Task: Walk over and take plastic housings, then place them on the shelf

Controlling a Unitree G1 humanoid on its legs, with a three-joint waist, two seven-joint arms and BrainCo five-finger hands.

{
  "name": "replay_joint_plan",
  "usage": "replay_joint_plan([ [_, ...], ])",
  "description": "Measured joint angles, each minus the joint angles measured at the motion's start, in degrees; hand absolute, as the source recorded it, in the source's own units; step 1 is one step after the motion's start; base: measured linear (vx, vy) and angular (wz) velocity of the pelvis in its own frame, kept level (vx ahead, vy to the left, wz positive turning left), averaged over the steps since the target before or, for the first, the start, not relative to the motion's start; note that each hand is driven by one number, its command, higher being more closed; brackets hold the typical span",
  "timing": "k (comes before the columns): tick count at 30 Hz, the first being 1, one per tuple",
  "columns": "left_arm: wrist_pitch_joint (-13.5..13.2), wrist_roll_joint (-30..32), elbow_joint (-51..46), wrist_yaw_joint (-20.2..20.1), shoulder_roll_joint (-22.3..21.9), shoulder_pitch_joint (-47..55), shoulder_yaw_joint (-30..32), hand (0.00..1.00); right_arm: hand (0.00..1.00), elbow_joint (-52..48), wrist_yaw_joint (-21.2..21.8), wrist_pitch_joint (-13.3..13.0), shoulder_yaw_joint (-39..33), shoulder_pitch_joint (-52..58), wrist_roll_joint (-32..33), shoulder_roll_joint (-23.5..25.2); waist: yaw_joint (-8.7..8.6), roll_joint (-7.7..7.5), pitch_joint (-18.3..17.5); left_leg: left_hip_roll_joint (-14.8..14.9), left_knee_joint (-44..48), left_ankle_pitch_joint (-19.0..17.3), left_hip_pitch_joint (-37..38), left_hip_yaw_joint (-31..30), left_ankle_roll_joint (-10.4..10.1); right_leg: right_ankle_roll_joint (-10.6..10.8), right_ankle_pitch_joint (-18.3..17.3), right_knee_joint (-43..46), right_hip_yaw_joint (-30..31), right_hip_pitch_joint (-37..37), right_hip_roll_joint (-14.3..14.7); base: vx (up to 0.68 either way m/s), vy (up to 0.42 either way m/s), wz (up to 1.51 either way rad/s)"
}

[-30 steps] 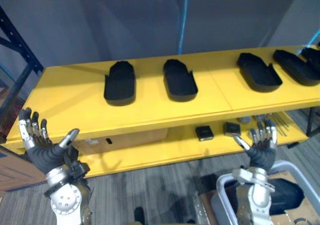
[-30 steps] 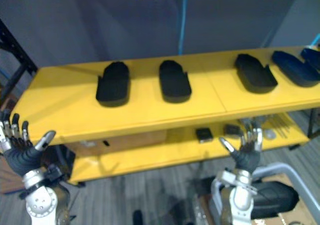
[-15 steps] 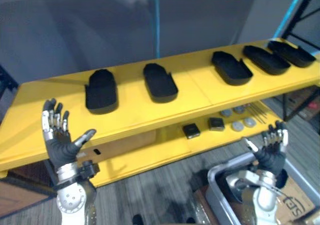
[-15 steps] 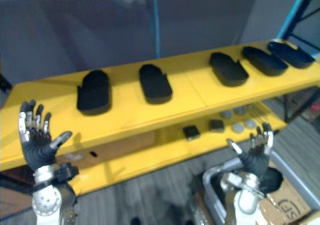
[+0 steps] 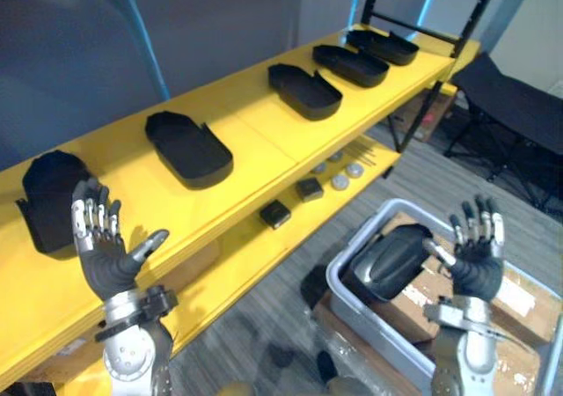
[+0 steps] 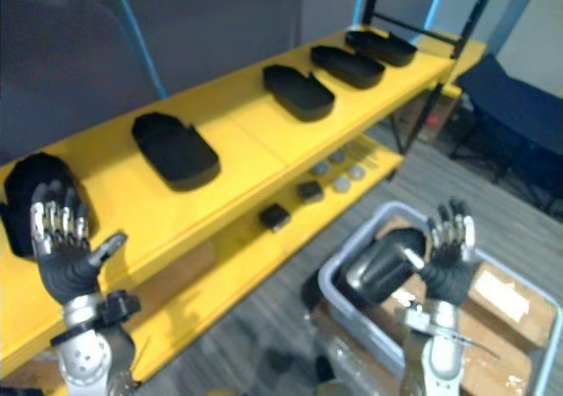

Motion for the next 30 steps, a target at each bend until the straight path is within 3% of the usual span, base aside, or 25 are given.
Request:
replay_joint_plan([
  [5,-1.8,-0.2,-1.2,-1.5,0.9,-3.4,-3.1,0.0,0.0,-0.2,-3.8,0.4,-0.7,2.2,0.1,1.2,-0.11,1.23,1.1,1.2,2.3,-0.5,0.0,0.6,0.2,0.4,0.1,9.1,-2.1,-4.0,2.2,-0.02,-0.039,-0.14],
  [7,-2.0,0.6,-1.0,-1.7,3.2,-4.7,-4.3,0.0,0.0,-2.2,-2.8,0.3,-1.9,6.3,0.4,3.6,-0.25,1.11,3.0,1.9,4.5,-2.1,1.9,3.2,0.6,0.7,0.3,11.3,-2.7,-3.5,3.2,-0.15,-0.024,-0.71],
  [9,-2.4,0.7,-1.4,-1.2,5.6,-3.3,-3.0,0.0,0.0,-5.7,1.1,-0.5,-2.4,9.4,1.8,3.3,0.41,0.6,3.3,2.6,7.3,-4.1,1.9,7.6,1.7,1.6,-0.1,7.1,-5.4,-3.2,2.2,-0.19,0.019,-1.17],
  [10,-1.6,1.3,-1.3,-0.5,5.7,-2.3,-2.8,0.0,0.0,-6.3,3.5,-0.7,-2.7,9.5,3.0,2.2,-0.11,1.28,3.4,3.3,7.0,-4.6,1.8,9.7,2.9,1.8,-2.6,5.2,-10.4,-3.3,0.5,-0.24,0.12,-1.27],
  [11,-1.2,2.8,-1.6,-0.5,5.6,-1.6,-1.3,0.0,0.0,-6.5,5.0,-1.4,-1.9,8.8,3.6,1.2,0.41,2.18,3.6,4.8,7.0,-4.4,1.8,12.5,3.5,0.5,-3.1,5.3,-15.2,-4.3,-1.3,-0.22,0.124,-1.23],
  [12,-0.7,2.6,-2.0,-0.6,5.6,-1.1,0.2,0.0,0.0,-6.5,5.5,-1.5,-1.2,7.9,3.6,0.7,0.94,2.07,3.5,5.5,7.0,-4.2,2.0,14.4,3.8,-0.3,-2.6,6.6,-17.4,-5.4,-2.0,-0.2,0.073,-1.33],
  [16,2.1,2.0,-1.0,-1.3,4.0,2.3,7.6,0.0,0.0,1.4,4.3,-1.5,8.6,-6.2,0.0,-1.8,5.99,2.94,2.6,11.2,3.5,-0.5,4.7,23.8,1.2,-5.7,-4.6,20.1,-27.9,-6.5,-9.4,-0.11,-0.055,-1.13],
  [18,2.6,1.8,2.0,-2.3,4.1,2.4,8.9,0.0,0.0,7.2,1.9,-0.8,11.9,-12.4,-3.1,-1.9,6.79,2.46,2.0,12.1,1.0,2.2,3.9,24.1,-0.1,-6.5,-5.1,26.7,-30.1,-6.2,-13.8,0.07,-0.16,-0.38],
  [19,3.0,1.8,3.4,-2.8,4.1,2.4,9.9,0.0,0.0,9.6,-0.1,0.1,13.3,-15.2,-5.4,-2.0,7.0,1.24,1.4,11.8,1.0,3.3,2.2,23.5,-1.1,-8.7,0.1,29.2,-30.1,-5.6,-15.9,0.15,-0.197,-0.19],
  [20,3.1,1.9,4.7,-2.8,4.0,2.1,10.0,0.0,0.0,10.2,-2.3,1.1,13.9,-16.1,-7.5,-2.6,8.12,0.31,0.6,11.0,0.9,3.6,0.1,20.8,-1.9,-6.5,4.8,25.9,-30.0,-4.9,-15.5,0.12,-0.21,-0.31],
  [21,3.2,1.8,5.5,-2.9,3.4,2.3,9.6,0.0,0.0,10.3,-3.2,1.8,14.0,-16.5,-8.3,-3.4,8.88,1.53,0.7,10.6,-0.1,3.6,-0.3,17.8,-1.9,-6.3,5.3,24.2,-30.1,-4.9,-14.5,-0.03,-0.206,-0.69],
  [22,3.2,1.6,6.7,-3.2,2.7,2.9,9.6,0.0,0.0,10.5,-4.9,2.8,13.8,-16.8,-9.9,-5.1,10.07,2.6,0.6,8.3,-3.4,4.4,-0.2,12.9,-1.9,-5.5,7.2,19.3,-29.9,-4.8,-12.7,-0.05,-0.109,-0.98],
  [23,3.2,0.9,6.7,-3.3,2.6,2.9,9.9,0.0,0.0,10.6,-5.6,3.7,13.3,-16.8,-10.2,-5.6,10.72,3.66,-0.1,8.1,-6.0,5.8,0.6,12.6,-1.6,-4.3,9.4,13.0,-29.9,-3.4,-11.4,-0.06,-0.112,-1.19],
  [24,3.1,-0.1,6.6,-3.3,2.6,2.9,10.8,0.0,0.0,10.6,-6.4,4.4,12.7,-16.9,-10.3,-6.0,10.45,3.75,-0.4,9.3,-7.9,6.9,0.7,15.0,-2.2,-3.7,10.4,5.9,-30.0,-1.6,-10.2,0.0,-0.114,-0.9],
  [25,3.1,-0.1,6.9,-3.2,2.4,2.5,11.3,0.0,0.0,10.6,-6.7,4.9,12.6,-16.9,-10.6,-5.8,10.34,3.3,-0.1,9.3,-7.8,7.0,0.7,16.1,-2.5,-4.6,8.9,5.5,-30.3,-1.6,-10.1,0.03,-0.202,-0.84],
  [26,3.1,-0.2,8.1,-3.0,2.0,2.1,11.5,0.0,0.0,10.6,-7.3,6.8,12.5,-15.9,-11.3,-5.6,9.29,1.86,-0.3,9.3,-7.1,6.8,0.8,17.6,-3.1,-3.9,7.7,3.3,-31.9,-1.3,-10.0,0.07,-0.19,-0.58],
  [29,3.0,-0.4,8.2,-2.6,0.7,2.2,11.0,0.0,0.0,9.8,-7.1,9.4,10.2,-12.0,-11.4,-4.5,8.0,-0.05,-0.1,9.3,-6.3,6.8,0.7,19.3,-4.3,-0.9,5.9,-2.4,-33.5,0.5,-9.1,0.07,-0.228,-0.47],
  [30,3.0,-0.3,8.4,-2.1,-0.1,1.9,10.4,0.0,0.0,9.7,-6.9,10.5,8.1,-10.9,-11.1,-4.8,7.1,0.63,1.3,10.1,-5.1,6.8,-0.2,18.6,-4.3,0.2,5.8,-2.4,-33.4,0.3,-8.4,-0.03,-0.166,-0.22],
])
